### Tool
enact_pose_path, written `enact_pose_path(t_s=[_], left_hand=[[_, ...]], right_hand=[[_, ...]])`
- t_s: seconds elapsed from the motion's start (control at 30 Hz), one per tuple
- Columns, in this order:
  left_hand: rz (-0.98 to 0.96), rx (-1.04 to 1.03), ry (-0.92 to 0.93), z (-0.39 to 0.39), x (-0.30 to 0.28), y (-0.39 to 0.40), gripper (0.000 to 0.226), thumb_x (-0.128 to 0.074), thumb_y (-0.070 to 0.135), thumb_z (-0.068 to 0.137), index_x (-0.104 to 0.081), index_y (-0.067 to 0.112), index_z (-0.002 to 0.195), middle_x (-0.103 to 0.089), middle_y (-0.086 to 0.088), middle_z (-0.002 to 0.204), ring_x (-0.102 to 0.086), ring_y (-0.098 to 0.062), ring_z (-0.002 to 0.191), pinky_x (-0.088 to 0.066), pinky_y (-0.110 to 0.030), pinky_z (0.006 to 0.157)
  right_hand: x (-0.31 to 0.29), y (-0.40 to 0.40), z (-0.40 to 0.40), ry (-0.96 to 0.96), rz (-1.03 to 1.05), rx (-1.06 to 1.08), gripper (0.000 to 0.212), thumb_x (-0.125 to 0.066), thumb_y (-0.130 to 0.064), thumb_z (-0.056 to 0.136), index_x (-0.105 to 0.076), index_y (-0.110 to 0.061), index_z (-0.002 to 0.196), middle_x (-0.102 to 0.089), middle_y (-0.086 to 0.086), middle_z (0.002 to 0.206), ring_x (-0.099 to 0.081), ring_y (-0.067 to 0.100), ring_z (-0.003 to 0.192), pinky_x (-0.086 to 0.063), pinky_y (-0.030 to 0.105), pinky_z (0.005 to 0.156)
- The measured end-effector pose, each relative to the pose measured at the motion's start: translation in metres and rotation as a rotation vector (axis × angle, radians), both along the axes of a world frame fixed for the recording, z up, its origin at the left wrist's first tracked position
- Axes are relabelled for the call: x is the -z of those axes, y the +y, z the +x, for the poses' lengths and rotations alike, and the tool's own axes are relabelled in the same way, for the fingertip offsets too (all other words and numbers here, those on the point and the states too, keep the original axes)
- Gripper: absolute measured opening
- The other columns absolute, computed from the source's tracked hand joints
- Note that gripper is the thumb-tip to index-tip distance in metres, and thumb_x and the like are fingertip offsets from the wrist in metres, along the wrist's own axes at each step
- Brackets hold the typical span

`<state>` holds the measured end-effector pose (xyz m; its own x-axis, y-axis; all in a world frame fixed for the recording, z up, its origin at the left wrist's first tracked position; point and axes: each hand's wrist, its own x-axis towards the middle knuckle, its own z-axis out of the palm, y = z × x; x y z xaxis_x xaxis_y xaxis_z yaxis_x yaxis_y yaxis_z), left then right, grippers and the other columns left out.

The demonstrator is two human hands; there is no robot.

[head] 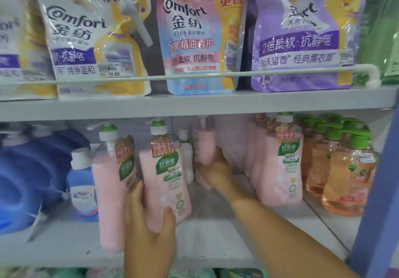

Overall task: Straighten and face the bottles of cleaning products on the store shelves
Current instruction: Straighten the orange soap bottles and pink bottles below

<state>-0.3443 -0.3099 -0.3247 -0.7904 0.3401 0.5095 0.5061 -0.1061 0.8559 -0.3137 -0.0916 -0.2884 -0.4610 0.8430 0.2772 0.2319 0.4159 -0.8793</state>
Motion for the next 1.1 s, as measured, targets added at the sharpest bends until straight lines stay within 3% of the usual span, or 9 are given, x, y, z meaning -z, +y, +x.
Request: enact_pose_path(t_s=[0.07,0.2,0.33,0.47,0.53,0.7,0.83,0.97,1.1], left_hand=[[-0.152,-0.038,-0.037,0.003,0.004,0.004,0.090,-0.078,0.000,0.082,-0.033,0.016,0.158,-0.036,-0.006,0.163,-0.033,-0.022,0.149,-0.021,-0.038,0.124],[-0.244,-0.155,0.082,-0.002,0.001,0.009,0.092,-0.086,0.015,0.077,-0.037,0.007,0.155,-0.044,-0.019,0.152,-0.040,-0.034,0.139,-0.032,-0.048,0.115],[-0.337,-0.187,0.117,-0.011,-0.003,0.021,0.092,-0.087,0.039,0.077,-0.043,0.009,0.152,-0.049,-0.021,0.137,-0.048,-0.039,0.127,-0.040,-0.051,0.108],[-0.234,-0.053,0.033,-0.017,-0.003,0.028,0.076,-0.083,0.045,0.077,-0.043,0.039,0.141,-0.059,0.014,0.111,-0.058,-0.015,0.099,-0.043,-0.036,0.077],[-0.206,0.009,0.031,-0.020,0.000,0.026,0.075,-0.083,0.046,0.075,-0.040,0.046,0.136,-0.057,0.034,0.096,-0.053,0.004,0.083,-0.038,-0.025,0.068],[-0.238,0.193,-0.057,-0.010,-0.004,0.019,0.072,-0.087,0.049,0.069,-0.039,0.072,0.116,-0.053,0.058,0.104,-0.060,0.019,0.090,-0.049,-0.023,0.076],[-0.208,0.273,-0.016,0.016,-0.004,0.027,0.076,-0.085,0.063,0.058,-0.039,0.070,0.118,-0.058,0.050,0.110,-0.061,0.021,0.093,-0.052,-0.022,0.076],[-0.262,0.509,0.026,0.041,-0.005,0.052,0.067,-0.076,0.055,0.062,-0.041,0.065,0.117,-0.065,0.040,0.107,-0.066,0.014,0.088,-0.052,-0.014,0.063],[-0.349,0.667,0.034,0.028,-0.006,0.070,0.043,-0.066,0.042,0.073,-0.058,0.062,0.111,-0.072,0.025,0.114,-0.069,0.001,0.105,-0.053,-0.014,0.081]], right_hand=[[0.002,-0.003,0.006,-0.024,0.037,0.041,0.052,-0.075,-0.026,0.084,-0.048,-0.015,0.127,-0.064,0.005,0.120,-0.064,0.026,0.111,-0.050,0.029,0.085],[0.009,-0.013,0.031,-0.201,0.062,0.170,0.055,-0.071,-0.042,0.084,-0.039,-0.023,0.125,-0.060,0.004,0.123,-0.066,0.033,0.111,-0.042,0.029,0.076],[0.024,-0.041,0.051,-0.325,0.259,0.469,0.081,-0.067,-0.067,0.084,-0.037,-0.012,0.135,-0.042,0.010,0.133,-0.054,0.032,0.116,-0.048,0.039,0.087],[0.044,-0.039,0.066,-0.240,0.253,0.353,0.071,-0.062,-0.053,0.094,-0.033,-0.014,0.145,-0.038,0.010,0.138,-0.056,0.030,0.114,-0.050,0.037,0.091],[0.042,-0.033,0.068,-0.142,0.123,0.293,0.058,-0.073,-0.045,0.089,-0.043,-0.015,0.129,-0.050,0.005,0.124,-0.058,0.026,0.105,-0.051,0.036,0.087],[0.027,-0.039,0.070,-0.015,-0.069,0.206,0.041,-0.071,-0.051,0.089,-0.054,-0.014,0.093,-0.066,0.004,0.089,-0.066,0.026,0.085,-0.051,0.036,0.072],[0.029,-0.070,0.104,0.435,-0.070,0.177,0.025,-0.064,-0.057,0.085,-0.065,-0.035,0.098,-0.074,-0.013,0.094,-0.070,0.003,0.087,-0.052,0.013,0.071],[0.024,-0.088,0.116,0.353,-0.025,0.063,0.085,-0.082,-0.058,0.059,-0.043,-0.041,0.133,-0.066,-0.021,0.121,-0.066,-0.002,0.109,-0.055,0.018,0.087],[0.016,-0.082,0.139,0.314,0.072,0.243,0.110,-0.089,-0.056,0.048,-0.034,-0.035,0.141,-0.056,-0.015,0.129,-0.060,0.003,0.115,-0.048,0.017,0.090]])
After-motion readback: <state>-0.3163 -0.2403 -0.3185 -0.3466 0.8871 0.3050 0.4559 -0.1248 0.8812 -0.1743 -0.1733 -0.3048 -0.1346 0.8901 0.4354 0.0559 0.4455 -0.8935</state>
